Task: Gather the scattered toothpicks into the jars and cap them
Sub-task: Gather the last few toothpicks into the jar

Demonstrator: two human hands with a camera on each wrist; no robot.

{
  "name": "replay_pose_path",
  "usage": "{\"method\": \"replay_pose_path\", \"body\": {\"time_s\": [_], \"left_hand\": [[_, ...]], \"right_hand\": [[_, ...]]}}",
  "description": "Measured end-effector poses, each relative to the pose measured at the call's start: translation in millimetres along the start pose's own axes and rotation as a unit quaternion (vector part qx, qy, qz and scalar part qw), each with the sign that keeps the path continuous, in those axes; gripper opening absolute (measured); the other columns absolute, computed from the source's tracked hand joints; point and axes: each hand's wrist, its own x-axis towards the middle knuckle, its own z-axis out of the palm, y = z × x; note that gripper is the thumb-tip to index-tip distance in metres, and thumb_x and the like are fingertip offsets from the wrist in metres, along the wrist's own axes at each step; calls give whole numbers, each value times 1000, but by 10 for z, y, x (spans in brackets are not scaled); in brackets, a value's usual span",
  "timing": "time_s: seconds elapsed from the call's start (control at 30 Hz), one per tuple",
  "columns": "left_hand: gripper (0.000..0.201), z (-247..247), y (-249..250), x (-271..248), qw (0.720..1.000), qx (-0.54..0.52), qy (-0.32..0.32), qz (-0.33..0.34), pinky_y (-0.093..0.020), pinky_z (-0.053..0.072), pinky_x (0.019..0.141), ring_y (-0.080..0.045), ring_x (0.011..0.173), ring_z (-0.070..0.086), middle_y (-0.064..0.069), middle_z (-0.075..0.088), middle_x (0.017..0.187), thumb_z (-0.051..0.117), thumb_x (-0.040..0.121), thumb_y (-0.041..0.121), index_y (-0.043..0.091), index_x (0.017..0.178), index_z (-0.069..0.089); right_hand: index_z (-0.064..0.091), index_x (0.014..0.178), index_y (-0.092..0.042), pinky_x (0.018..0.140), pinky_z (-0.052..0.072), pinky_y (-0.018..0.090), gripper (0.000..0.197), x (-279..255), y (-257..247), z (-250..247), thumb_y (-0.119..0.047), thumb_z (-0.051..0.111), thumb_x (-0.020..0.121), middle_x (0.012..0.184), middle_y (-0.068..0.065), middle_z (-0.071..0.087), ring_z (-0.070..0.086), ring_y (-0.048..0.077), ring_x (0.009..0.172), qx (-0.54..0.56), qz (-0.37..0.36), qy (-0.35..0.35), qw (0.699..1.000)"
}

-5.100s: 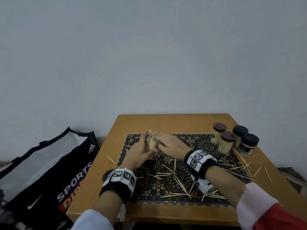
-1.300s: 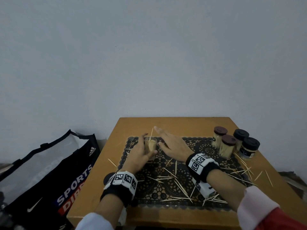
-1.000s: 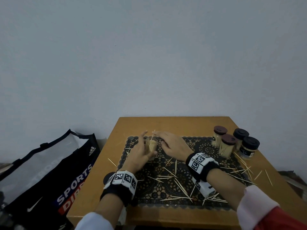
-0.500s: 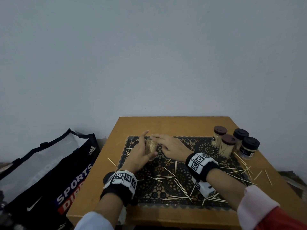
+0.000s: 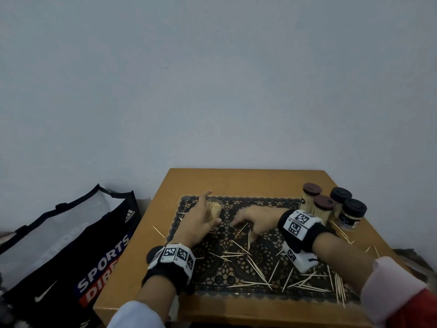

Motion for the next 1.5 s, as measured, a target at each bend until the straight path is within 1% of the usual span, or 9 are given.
{"method": "replay_pose_path", "body": {"time_s": [0.2, 0.27, 0.37, 0.47, 0.8, 1.03, 1.17, 1.3, 1.5], "left_hand": [[81, 8, -40, 18, 1000, 3, 6, 3, -19, 33, 59, -2, 65, 46, 9, 48, 73, 70, 88, 35, 23, 149, 18], [81, 7, -43, 17, 1000, 3, 3, 1, -21, 35, 62, -2, 66, 46, 8, 51, 75, 70, 88, 36, 23, 149, 18], [82, 7, -43, 15, 1000, 4, -4, 0, -27, 42, 68, -9, 72, 53, 3, 57, 81, 70, 88, 35, 23, 149, 18], [82, 9, -46, 15, 1000, 6, -7, -6, -27, 43, 71, -12, 76, 55, 3, 58, 83, 71, 87, 34, 23, 149, 18], [79, 26, -64, 18, 1000, 8, -5, -6, -27, 36, 67, -10, 72, 50, 8, 51, 79, 70, 88, 34, 22, 149, 21], [79, 25, -63, 21, 1000, 5, -9, -8, -28, 37, 71, -13, 76, 50, 6, 52, 84, 70, 88, 34, 22, 148, 21], [80, 14, -65, 26, 1000, -3, -17, -9, -32, 46, 85, -19, 96, 60, -5, 64, 107, 71, 88, 34, 23, 148, 20], [79, 13, -66, 26, 1000, 0, -17, -5, -33, 47, 85, -19, 95, 61, -4, 64, 107, 71, 87, 35, 22, 148, 21], [80, 17, -63, 24, 1000, 1, -17, -3, -33, 47, 89, -20, 101, 60, -6, 63, 115, 71, 87, 34, 22, 148, 21]], "right_hand": [[74, 107, -12, 91, 45, 32, 29, -83, 70, 176, -15, 76, 79, 113, 3, 65, 58, 17, 103, -31, -60, 73, 995], [76, 95, -10, 83, 48, 30, 14, -116, 83, 205, -11, 72, 82, 100, 2, 70, 63, 15, 91, -25, -61, 87, 994], [72, 103, -15, 73, 46, 17, 19, -136, 63, 221, -8, 64, 87, 87, -3, 73, 64, 6, 80, -12, -53, 112, 992], [69, 117, -17, 68, 35, 13, 30, -151, 55, 212, -10, 64, 89, 99, -2, 70, 61, 9, 87, -19, -43, 103, 994], [71, 87, -19, 75, 48, 29, 3, -212, 55, 215, -19, 68, 86, 95, -4, 67, 54, 4, 78, -37, -26, 101, 994], [69, 106, -15, 78, 50, 32, 18, -278, 31, 176, -21, 62, 91, 97, 1, 72, 64, 15, 88, -65, 0, 90, 994], [73, 98, -14, 70, 45, 23, 14, -293, 23, 143, -21, 64, 89, 97, -1, 72, 65, 14, 88, -83, 16, 96, 992], [66, 88, -19, 55, 36, 20, 7, -268, -9, 172, -17, 59, 86, 83, -7, 62, 56, 12, 76, -118, 34, 77, 990], [62, 92, -8, 65, 41, 33, 12, -234, 6, 222, -19, 59, 87, 95, 6, 63, 58, 23, 80, -92, 55, 33, 994]]}}
